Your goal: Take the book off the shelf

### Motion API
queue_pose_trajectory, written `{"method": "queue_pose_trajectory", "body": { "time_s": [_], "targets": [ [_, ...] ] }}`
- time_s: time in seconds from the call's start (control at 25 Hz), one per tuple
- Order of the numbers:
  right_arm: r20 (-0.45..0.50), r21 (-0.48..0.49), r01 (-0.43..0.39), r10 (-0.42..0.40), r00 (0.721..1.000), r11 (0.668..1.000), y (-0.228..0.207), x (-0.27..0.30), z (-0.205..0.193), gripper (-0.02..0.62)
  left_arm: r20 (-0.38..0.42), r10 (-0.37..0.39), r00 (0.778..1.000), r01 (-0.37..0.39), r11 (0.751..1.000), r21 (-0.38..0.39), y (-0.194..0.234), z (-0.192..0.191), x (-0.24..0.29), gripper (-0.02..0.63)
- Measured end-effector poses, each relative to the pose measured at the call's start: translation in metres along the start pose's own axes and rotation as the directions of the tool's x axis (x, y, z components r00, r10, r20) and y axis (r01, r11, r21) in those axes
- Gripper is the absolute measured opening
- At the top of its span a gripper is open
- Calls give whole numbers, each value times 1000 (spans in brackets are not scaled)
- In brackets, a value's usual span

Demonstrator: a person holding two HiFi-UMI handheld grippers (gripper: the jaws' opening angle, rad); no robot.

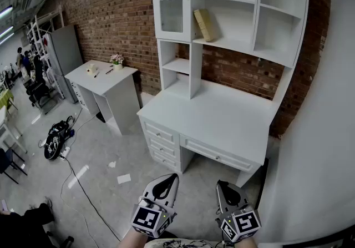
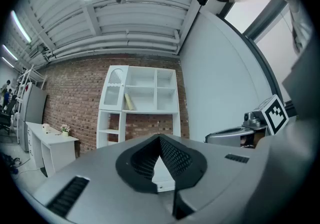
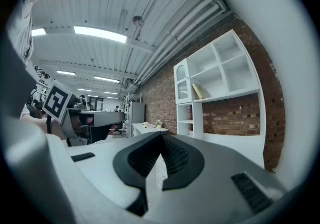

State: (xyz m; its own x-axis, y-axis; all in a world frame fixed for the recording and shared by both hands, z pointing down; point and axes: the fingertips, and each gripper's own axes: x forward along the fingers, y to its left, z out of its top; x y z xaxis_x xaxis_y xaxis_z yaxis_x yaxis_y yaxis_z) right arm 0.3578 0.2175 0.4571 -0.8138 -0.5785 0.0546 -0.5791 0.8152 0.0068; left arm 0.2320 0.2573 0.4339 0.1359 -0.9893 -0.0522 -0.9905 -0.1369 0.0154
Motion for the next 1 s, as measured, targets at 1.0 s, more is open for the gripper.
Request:
{"method": "queue_pose_trajectory", "body": {
  "time_s": [1.0],
  "targets": [
    [-46,76,-35,38,998,996,-7,52,-20,2,-40,25,999,-27,998,-55,48,-20,47,12]
  ]
}}
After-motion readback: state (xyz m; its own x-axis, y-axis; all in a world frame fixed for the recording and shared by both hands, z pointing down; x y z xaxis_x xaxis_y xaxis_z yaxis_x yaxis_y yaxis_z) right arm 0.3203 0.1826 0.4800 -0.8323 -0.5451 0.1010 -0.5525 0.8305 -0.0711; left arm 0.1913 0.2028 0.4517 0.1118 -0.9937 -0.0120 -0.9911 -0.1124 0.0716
